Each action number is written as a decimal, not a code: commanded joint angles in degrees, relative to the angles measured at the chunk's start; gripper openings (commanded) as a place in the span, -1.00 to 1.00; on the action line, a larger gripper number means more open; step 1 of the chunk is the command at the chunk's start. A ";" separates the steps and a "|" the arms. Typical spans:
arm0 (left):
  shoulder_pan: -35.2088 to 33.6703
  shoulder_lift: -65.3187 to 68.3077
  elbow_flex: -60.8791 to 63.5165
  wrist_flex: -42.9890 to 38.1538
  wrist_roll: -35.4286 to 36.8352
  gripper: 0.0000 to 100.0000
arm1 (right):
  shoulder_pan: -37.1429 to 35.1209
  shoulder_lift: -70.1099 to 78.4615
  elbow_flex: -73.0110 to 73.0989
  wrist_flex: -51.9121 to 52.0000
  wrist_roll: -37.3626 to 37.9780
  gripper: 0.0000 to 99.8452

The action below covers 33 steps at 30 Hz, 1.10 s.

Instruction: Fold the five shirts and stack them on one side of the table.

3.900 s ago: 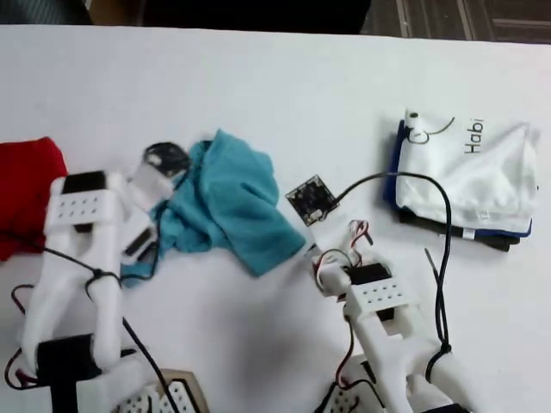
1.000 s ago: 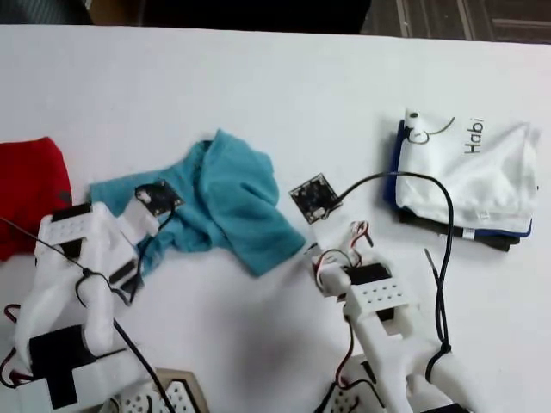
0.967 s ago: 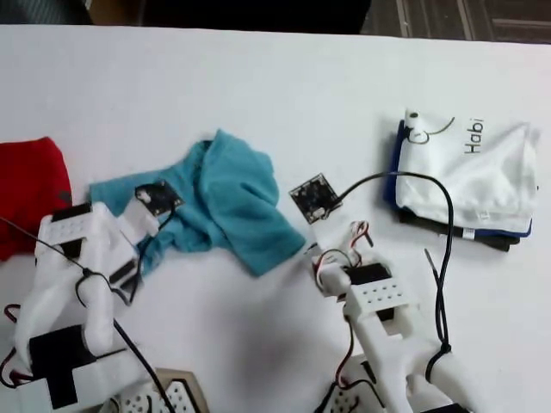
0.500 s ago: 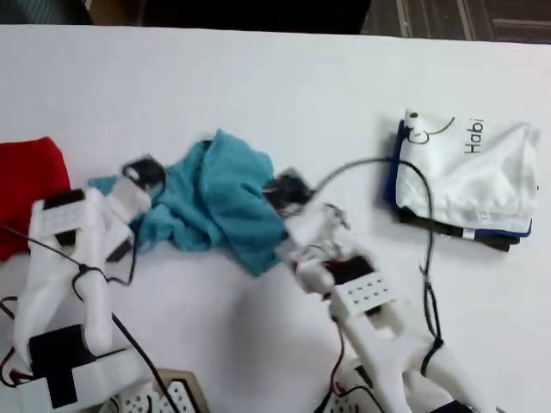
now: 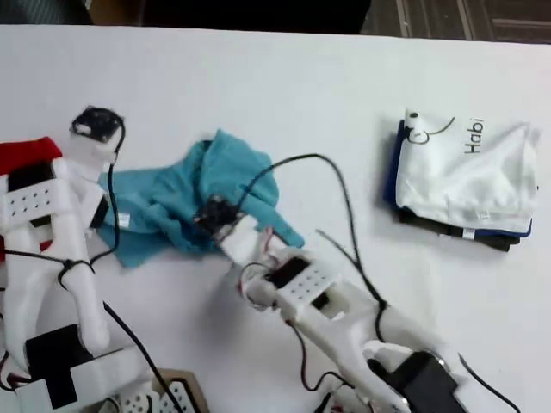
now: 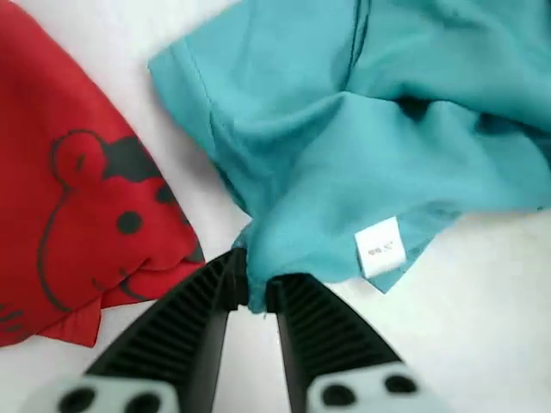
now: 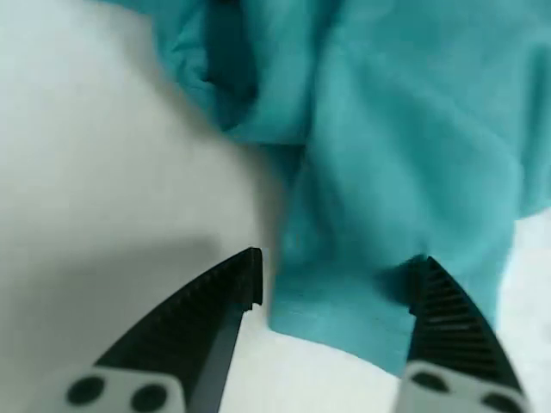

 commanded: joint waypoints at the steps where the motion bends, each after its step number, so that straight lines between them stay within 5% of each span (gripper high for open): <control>1: -0.35 -0.18 -3.91 2.81 0.79 -0.95 | -3.82 2.07 -5.36 1.80 -0.26 -0.43; 8: -0.35 -0.44 -8.57 7.47 0.88 -0.95 | -3.30 6.64 -10.37 5.14 0.09 -0.43; 15: -0.09 -0.18 -19.65 17.85 1.23 -0.95 | 6.11 15.52 -21.01 14.81 0.09 -0.44; 18: -0.09 -0.18 -21.76 19.34 1.05 -0.95 | 9.54 20.44 -26.73 20.53 0.09 -0.59; 22: -0.26 -0.09 -21.76 19.34 0.88 -0.95 | 16.57 23.78 -32.88 24.66 0.00 -0.98; 33: -0.26 0.00 -13.32 13.45 0.79 -0.95 | 28.35 11.21 -50.20 36.09 2.81 -0.96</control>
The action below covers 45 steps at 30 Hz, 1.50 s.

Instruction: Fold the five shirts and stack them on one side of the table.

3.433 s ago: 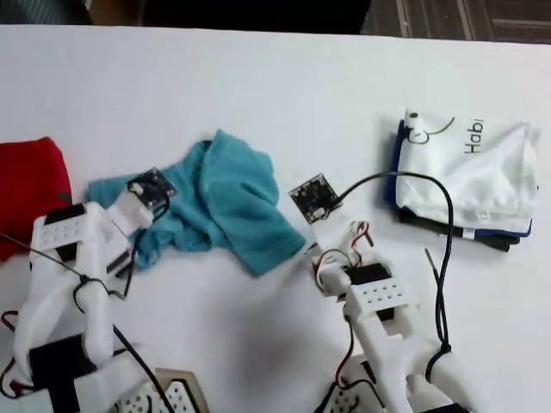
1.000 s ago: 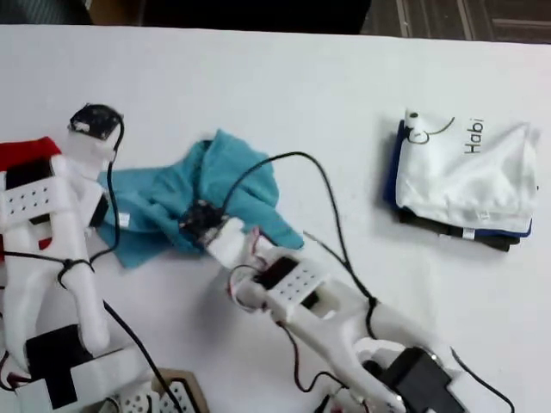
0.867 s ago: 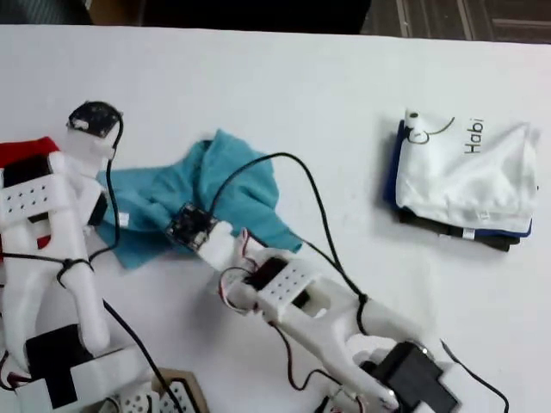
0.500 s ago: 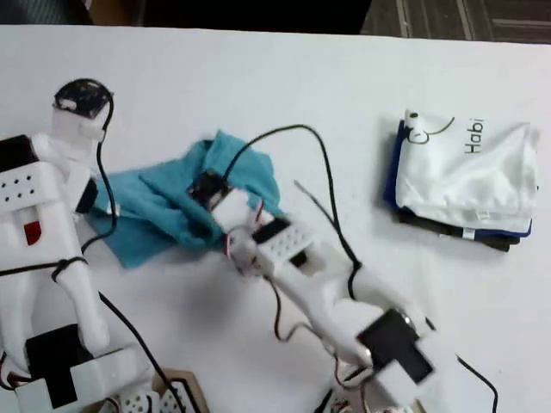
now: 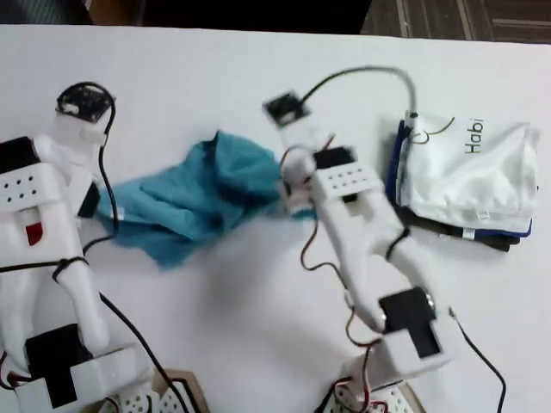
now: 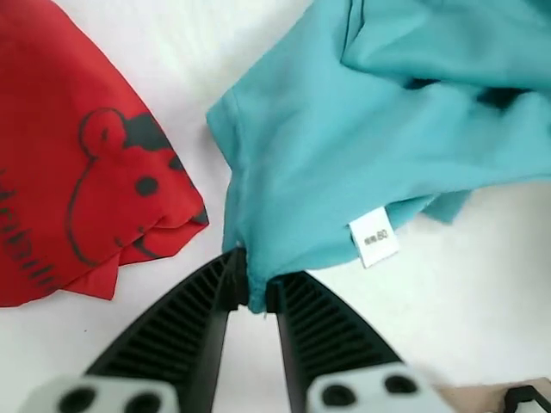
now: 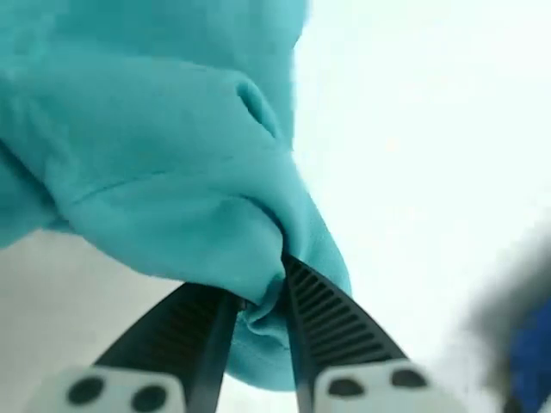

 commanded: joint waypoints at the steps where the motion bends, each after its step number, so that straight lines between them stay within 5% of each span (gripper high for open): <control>1: -0.44 -0.26 0.13 -2.64 0.26 -0.95 | 1.63 -8.66 -6.42 3.12 1.67 -0.96; 14: -0.62 -0.53 -25.27 11.16 0.62 -0.95 | 7.34 -30.20 -5.36 7.34 1.85 -0.96; 23: -1.05 -0.18 -19.65 8.35 0.26 -0.95 | 8.22 -30.90 13.89 18.24 5.10 -0.96; 31: -3.60 -0.18 -16.22 4.04 0.18 -0.95 | 13.76 -32.48 10.20 34.15 16.00 -0.96; 34: -3.60 -0.18 -16.04 4.48 0.18 -0.95 | 17.54 -37.05 4.31 34.33 16.88 -0.84; 39: -3.34 -0.18 -13.23 4.04 0.18 -0.95 | 13.23 -42.77 -1.32 29.23 12.22 -0.32; 45: -3.60 -0.18 -12.70 4.40 0.18 -0.95 | 6.90 -42.15 -1.14 15.60 4.04 -0.35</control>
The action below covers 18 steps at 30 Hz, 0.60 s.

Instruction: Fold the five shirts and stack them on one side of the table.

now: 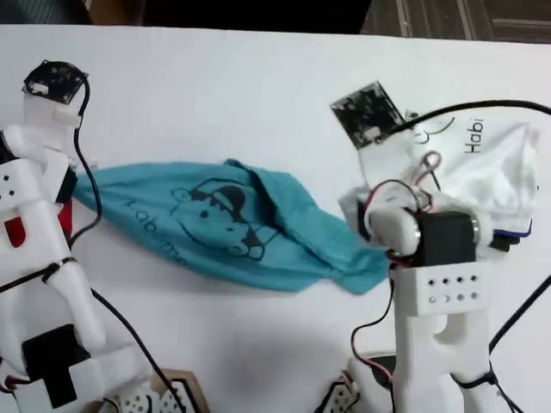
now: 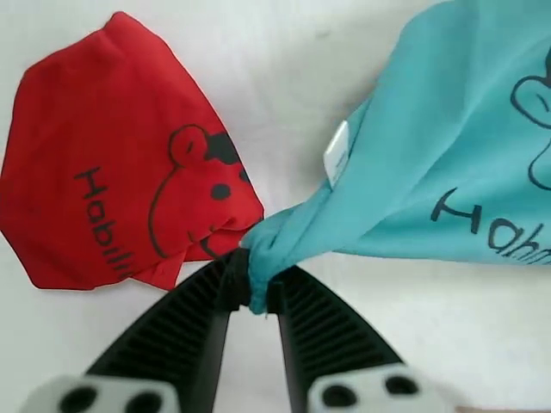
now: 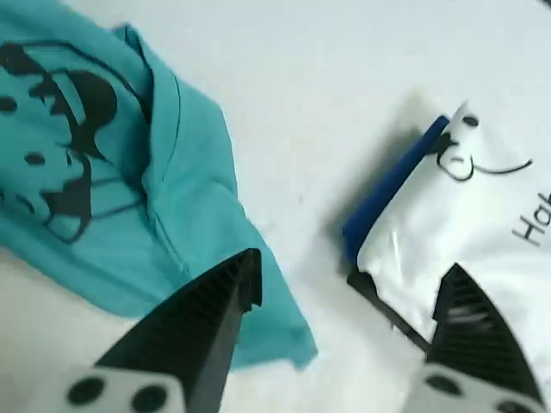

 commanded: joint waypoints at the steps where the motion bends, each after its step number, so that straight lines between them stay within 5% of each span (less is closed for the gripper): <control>1: -0.53 -0.35 -0.13 -0.44 0.18 -0.95 | -2.33 -0.57 -1.41 -10.86 -5.98 -0.36; 8: -0.53 -0.35 -0.13 -0.35 0.18 -0.95 | -16.04 25.63 -0.62 -26.24 -15.74 -0.36; 18: -0.62 -0.35 -0.13 -0.35 0.18 -0.95 | -23.96 62.46 -24.09 -18.86 -15.91 -0.37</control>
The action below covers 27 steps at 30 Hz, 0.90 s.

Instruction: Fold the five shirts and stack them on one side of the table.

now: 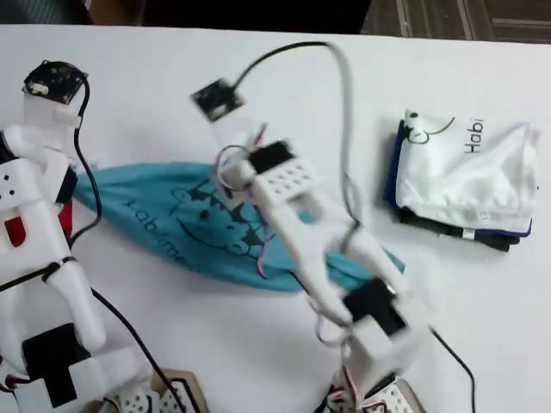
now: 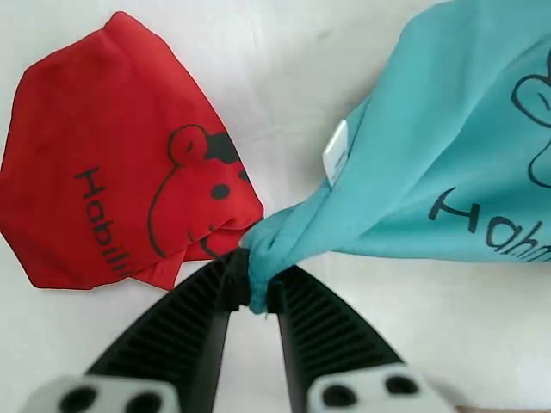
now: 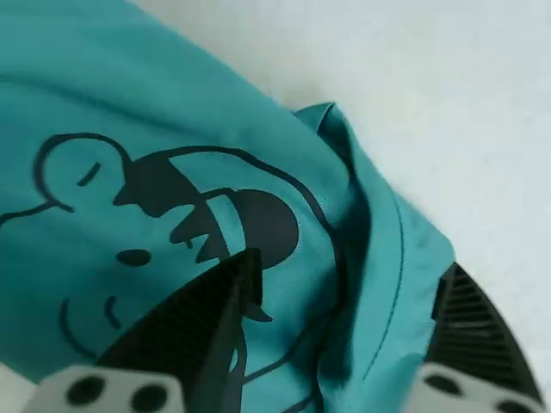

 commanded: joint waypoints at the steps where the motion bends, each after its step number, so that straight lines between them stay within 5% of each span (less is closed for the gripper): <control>1: -0.62 -0.35 -0.13 -0.35 0.18 -0.95 | 0.66 9.89 -8.88 3.12 -0.35 -0.37; 5: -0.62 -0.35 -0.13 -0.35 0.18 -0.95 | 4.44 18.86 -17.32 7.25 -0.35 -0.40; 9: -0.35 -0.35 -0.13 -0.35 0.18 -0.95 | 9.10 23.60 -26.20 12.88 -0.35 -0.96; 15: -0.35 -0.35 -0.13 -0.79 0.26 -0.95 | 13.85 22.90 -40.88 22.90 0.62 -0.96; 19: 0.53 -0.44 -1.89 -2.11 0.44 -0.95 | 14.29 19.21 -53.89 29.41 7.56 -0.96; 27: 3.16 -0.88 -17.01 -0.79 0.70 -0.95 | 15.87 7.25 -62.95 35.03 10.99 -0.96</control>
